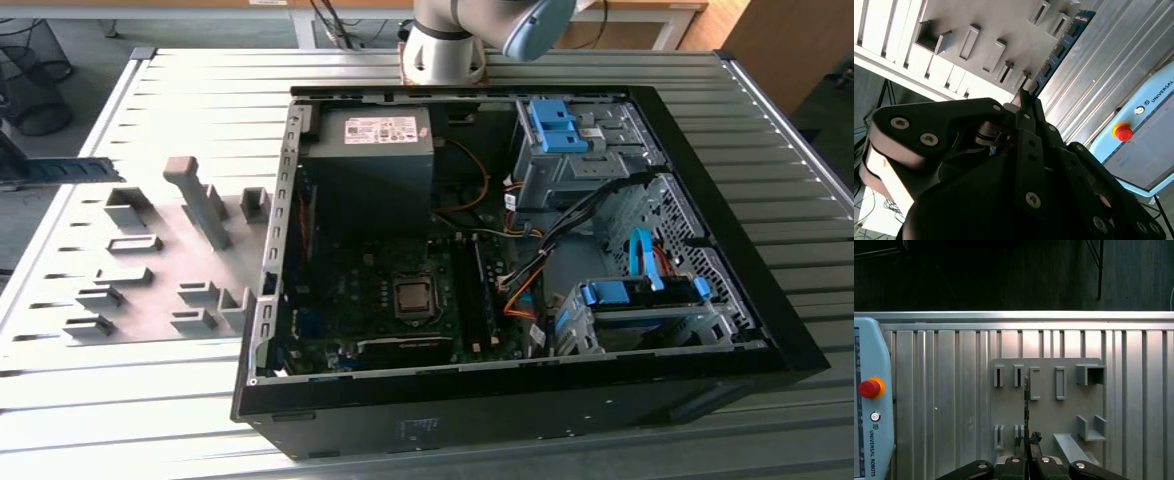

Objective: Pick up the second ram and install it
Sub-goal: 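Pick up the second ram and move it above second insertion slot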

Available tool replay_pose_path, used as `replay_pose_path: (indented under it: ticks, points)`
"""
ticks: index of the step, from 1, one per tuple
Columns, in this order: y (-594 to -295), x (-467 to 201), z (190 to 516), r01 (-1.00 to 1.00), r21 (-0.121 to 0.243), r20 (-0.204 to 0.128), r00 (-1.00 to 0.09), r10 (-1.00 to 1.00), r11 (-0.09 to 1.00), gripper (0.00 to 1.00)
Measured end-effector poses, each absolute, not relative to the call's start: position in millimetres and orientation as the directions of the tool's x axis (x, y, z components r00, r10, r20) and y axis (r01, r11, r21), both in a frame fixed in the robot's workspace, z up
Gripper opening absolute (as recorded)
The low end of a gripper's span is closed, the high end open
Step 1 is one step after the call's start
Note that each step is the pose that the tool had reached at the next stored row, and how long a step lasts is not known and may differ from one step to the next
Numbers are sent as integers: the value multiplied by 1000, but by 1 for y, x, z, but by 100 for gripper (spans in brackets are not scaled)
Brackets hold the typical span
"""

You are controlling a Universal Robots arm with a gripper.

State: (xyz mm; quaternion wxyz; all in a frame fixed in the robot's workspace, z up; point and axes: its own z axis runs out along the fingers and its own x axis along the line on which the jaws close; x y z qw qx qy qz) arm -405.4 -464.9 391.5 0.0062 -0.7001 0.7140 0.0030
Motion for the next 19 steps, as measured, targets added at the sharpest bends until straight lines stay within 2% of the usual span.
replay_pose_path:
  ticks: [11,19]
  points:
    - [-465,-405,420,-1000,-4,-13,-20,-1000,20,14]
    - [-465,-402,422,-1000,-4,-13,-20,-1000,20,14]
